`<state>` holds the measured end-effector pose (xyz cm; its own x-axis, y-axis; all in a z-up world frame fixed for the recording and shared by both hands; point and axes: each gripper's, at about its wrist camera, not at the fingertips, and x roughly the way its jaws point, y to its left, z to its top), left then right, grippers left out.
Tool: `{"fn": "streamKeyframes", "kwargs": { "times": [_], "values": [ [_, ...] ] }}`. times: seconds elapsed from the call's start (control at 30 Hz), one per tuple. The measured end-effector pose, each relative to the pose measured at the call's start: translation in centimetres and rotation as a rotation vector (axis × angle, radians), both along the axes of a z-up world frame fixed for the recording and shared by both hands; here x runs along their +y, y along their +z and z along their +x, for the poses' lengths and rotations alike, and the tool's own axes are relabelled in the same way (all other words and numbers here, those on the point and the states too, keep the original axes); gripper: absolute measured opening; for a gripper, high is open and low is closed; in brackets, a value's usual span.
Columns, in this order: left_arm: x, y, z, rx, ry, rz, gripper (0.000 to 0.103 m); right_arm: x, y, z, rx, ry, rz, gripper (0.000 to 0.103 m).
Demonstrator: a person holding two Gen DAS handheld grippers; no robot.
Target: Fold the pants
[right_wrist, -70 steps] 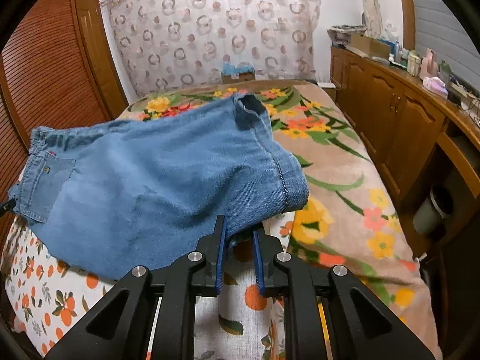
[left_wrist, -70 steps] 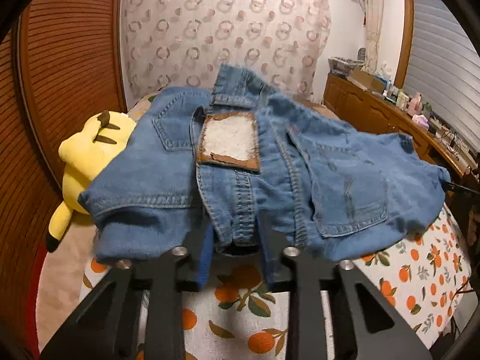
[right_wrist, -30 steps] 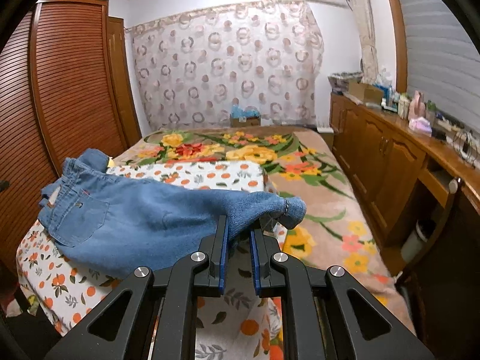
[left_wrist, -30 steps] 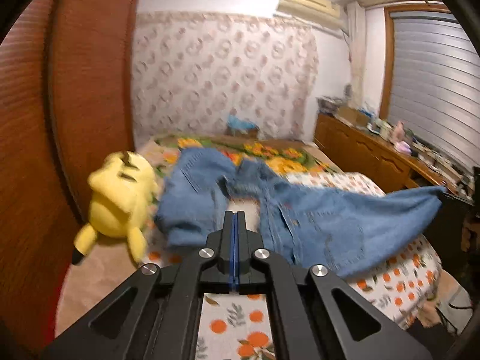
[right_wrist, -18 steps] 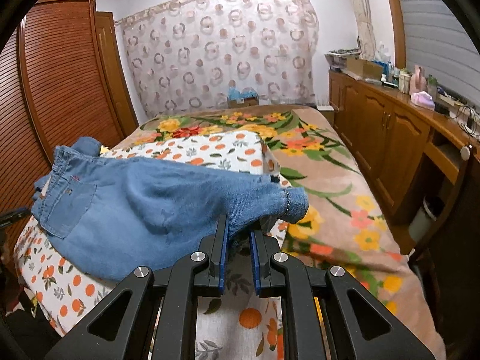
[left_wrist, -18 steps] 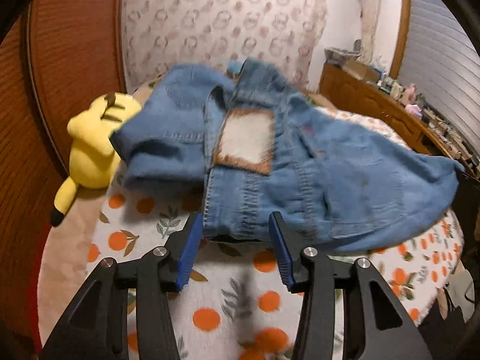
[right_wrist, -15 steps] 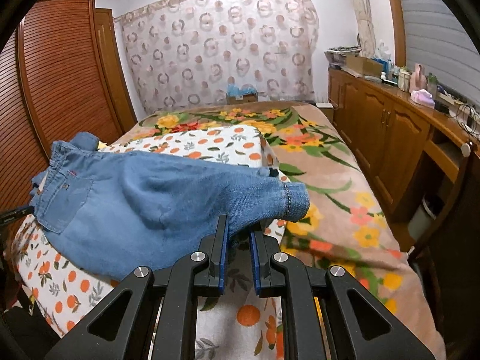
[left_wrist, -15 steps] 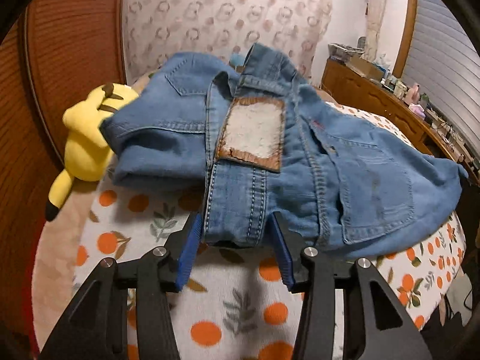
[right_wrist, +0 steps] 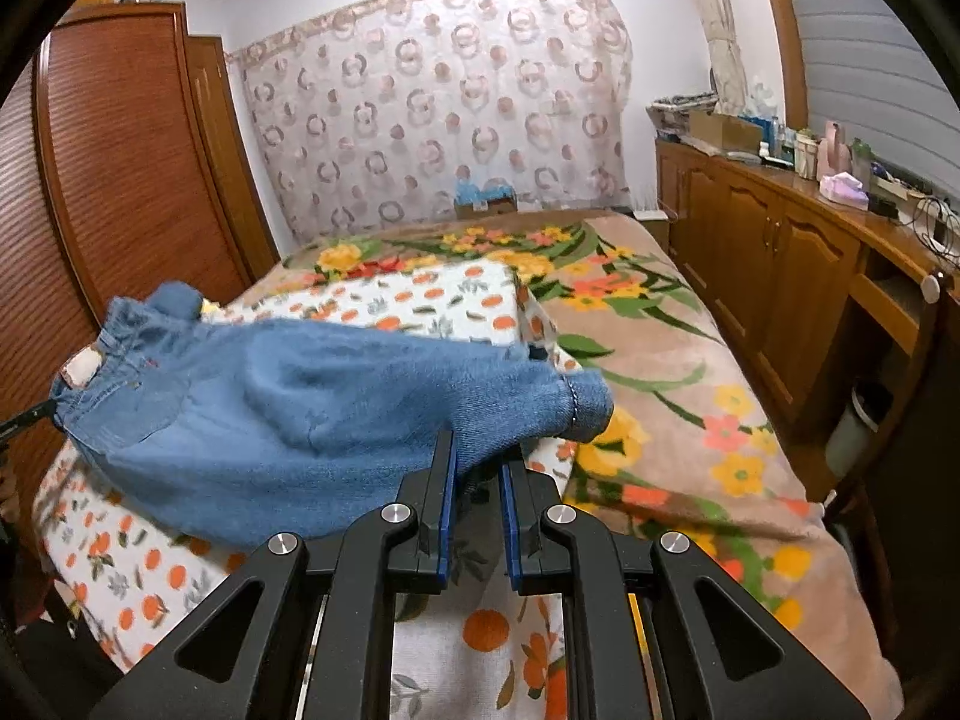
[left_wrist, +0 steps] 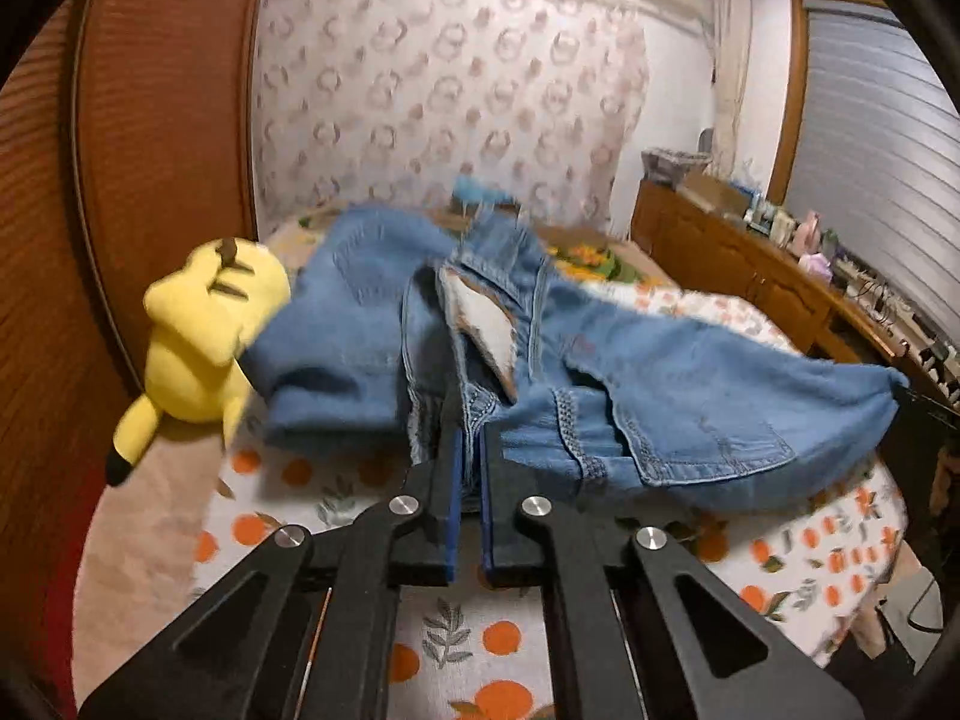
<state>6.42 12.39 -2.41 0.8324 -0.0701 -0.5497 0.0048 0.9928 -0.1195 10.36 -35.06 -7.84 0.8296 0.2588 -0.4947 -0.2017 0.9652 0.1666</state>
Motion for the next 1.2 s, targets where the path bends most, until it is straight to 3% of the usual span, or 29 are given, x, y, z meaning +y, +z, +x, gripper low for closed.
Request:
{"fn": "streamKeyframes", "kwargs": {
  "times": [0.17, 0.33, 0.5, 0.67, 0.77, 0.93, 1.07, 1.13, 1.2],
  "values": [
    [0.2, 2.3, -3.0, -0.043, -0.003, 0.007, 0.005, 0.0, 1.7, -2.3, -0.047, 0.013, -0.007, 0.013],
    [1.3, 2.3, -6.1, -0.028, 0.028, 0.017, 0.003, -0.4, 1.8, -4.9, -0.056, 0.025, 0.001, 0.013],
    [2.2, 0.0, -5.7, 0.043, 0.031, 0.009, 0.003, -0.6, 0.3, -6.2, -0.014, 0.018, 0.006, 0.013],
    [1.3, -0.8, -5.1, 0.055, 0.011, 0.015, 0.003, -1.0, -0.7, -5.9, 0.047, 0.002, 0.020, 0.014],
    [1.0, -0.6, -5.1, 0.053, 0.014, 0.037, 0.003, -0.9, -0.1, -5.9, 0.058, -0.010, 0.031, 0.022],
    [0.6, -0.2, -5.2, 0.039, -0.005, 0.041, 0.042, -0.9, 0.8, -6.0, 0.068, -0.046, 0.027, 0.030],
    [-0.4, -0.2, -4.6, 0.040, -0.029, 0.052, 0.048, -0.3, 0.9, -6.0, 0.066, -0.054, 0.022, 0.031],
    [-1.1, -0.2, -4.3, 0.037, -0.042, 0.056, 0.065, -0.2, 0.8, -6.0, 0.066, -0.064, 0.014, 0.031],
    [-1.8, -0.2, -4.1, 0.030, -0.063, 0.050, 0.069, -0.2, 0.8, -6.2, 0.059, -0.062, 0.019, 0.031]
  ]
}}
